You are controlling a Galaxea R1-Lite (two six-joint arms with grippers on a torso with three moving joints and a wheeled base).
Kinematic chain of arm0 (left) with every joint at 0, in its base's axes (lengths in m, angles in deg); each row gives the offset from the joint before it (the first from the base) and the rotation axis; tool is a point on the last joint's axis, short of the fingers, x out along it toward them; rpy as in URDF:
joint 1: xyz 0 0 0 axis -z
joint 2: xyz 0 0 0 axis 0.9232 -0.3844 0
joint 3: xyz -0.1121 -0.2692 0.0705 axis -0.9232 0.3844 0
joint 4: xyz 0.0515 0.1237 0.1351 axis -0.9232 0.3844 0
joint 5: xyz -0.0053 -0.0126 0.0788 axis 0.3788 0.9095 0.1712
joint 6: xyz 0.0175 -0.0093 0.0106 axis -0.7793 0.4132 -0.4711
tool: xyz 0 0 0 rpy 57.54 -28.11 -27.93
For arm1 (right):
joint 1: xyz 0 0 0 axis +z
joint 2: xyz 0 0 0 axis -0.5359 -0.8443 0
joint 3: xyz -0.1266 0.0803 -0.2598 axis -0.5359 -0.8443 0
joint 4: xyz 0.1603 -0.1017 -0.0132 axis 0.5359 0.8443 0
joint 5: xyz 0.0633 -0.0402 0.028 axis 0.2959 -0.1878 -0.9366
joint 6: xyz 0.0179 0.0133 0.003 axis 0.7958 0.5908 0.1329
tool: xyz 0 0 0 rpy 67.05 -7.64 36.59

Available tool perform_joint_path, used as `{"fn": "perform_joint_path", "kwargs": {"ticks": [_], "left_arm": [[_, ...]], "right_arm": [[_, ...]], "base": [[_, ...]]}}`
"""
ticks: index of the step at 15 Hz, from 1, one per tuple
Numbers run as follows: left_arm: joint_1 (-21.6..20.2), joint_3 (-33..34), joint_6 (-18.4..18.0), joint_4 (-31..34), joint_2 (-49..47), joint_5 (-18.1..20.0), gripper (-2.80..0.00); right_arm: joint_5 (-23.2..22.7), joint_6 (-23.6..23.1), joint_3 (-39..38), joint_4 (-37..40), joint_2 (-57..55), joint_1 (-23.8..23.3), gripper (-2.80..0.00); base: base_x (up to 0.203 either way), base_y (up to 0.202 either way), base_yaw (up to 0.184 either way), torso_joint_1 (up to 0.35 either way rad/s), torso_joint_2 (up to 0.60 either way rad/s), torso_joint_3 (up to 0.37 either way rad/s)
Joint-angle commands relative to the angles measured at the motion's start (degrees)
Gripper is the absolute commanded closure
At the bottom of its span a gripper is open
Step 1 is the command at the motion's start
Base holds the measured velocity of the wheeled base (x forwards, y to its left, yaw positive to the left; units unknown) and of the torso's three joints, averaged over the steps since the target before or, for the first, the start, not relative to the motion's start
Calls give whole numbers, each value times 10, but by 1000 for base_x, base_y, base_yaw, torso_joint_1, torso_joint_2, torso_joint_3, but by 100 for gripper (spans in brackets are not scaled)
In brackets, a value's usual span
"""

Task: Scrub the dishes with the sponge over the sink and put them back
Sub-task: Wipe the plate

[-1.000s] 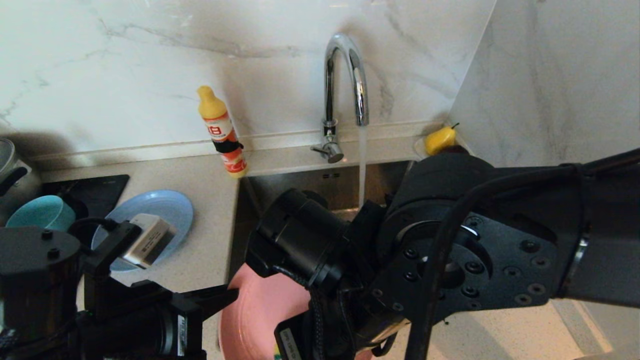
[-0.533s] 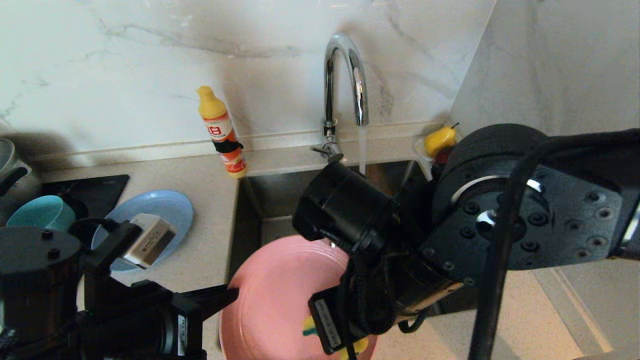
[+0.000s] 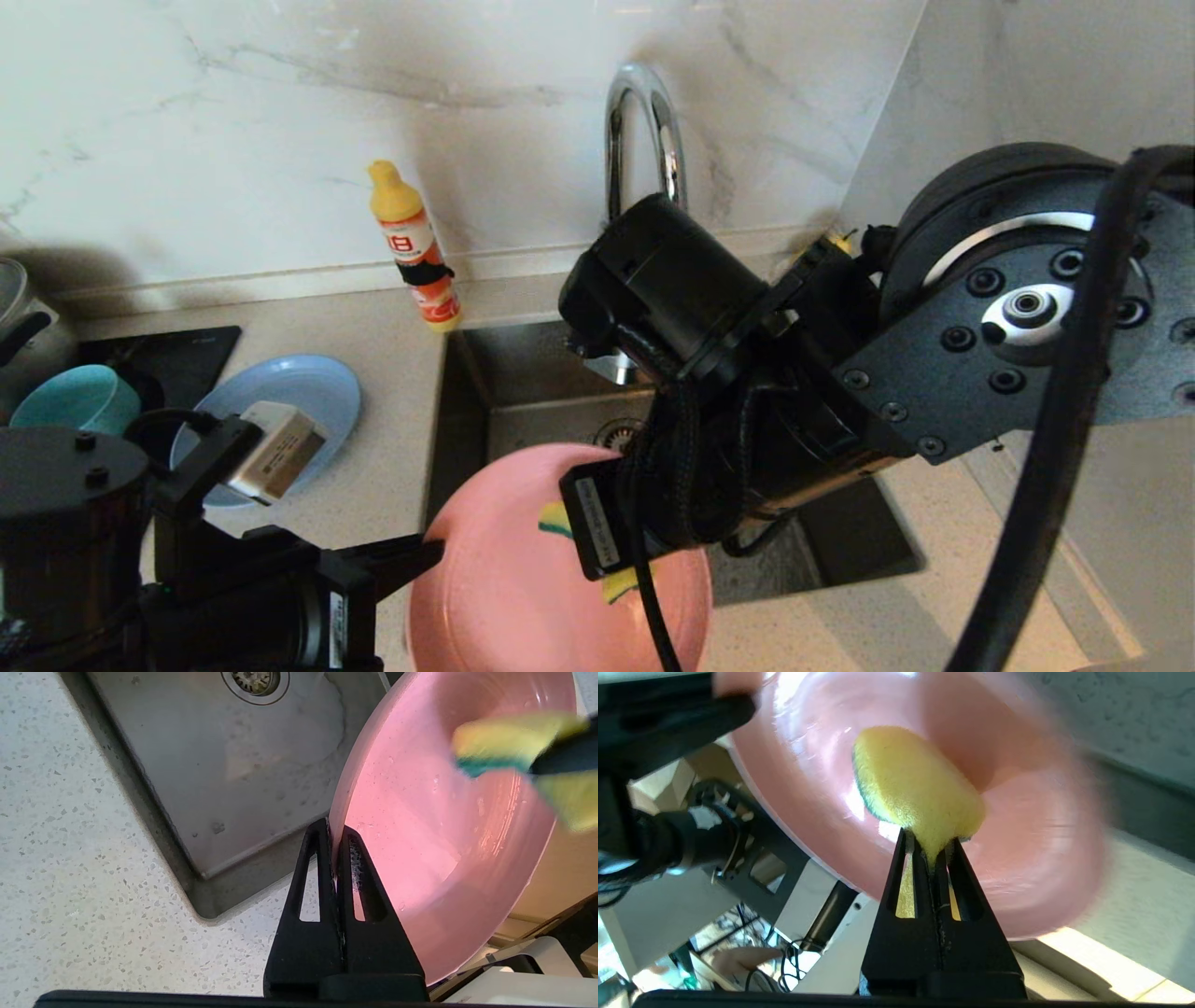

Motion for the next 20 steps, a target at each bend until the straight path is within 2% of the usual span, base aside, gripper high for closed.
{"fn": "perform_joint_path", "kwargs": {"ticks": [1,7,10,14,16,20], "left_arm": [[0,-2,1,-1,-2,0,0],[-1,-2,3,1,-4,-2,0],[-4,-6,15,1,-19,-3,0],[-11,-54,60,3,-98,-9,0],[-14,-93,64,6,-150,-23,0],[-15,-191,80,41,-256,-65,0]], "right_arm": [[-1,3,2,2,-16,23,0],[-1,5,2,10,8,46,0],[0,2,2,13,95,44,0],[1,-31,2,16,244,34,0],[0,-51,2,21,287,-16,0],[-19,-53,-18,33,314,-121,0]], "base": [[0,0,0,0,0,0],[0,0,0,0,0,0],[0,0,0,0,0,0],[0,0,0,0,0,0],[0,0,0,0,0,0],[0,0,0,0,0,0]]}}
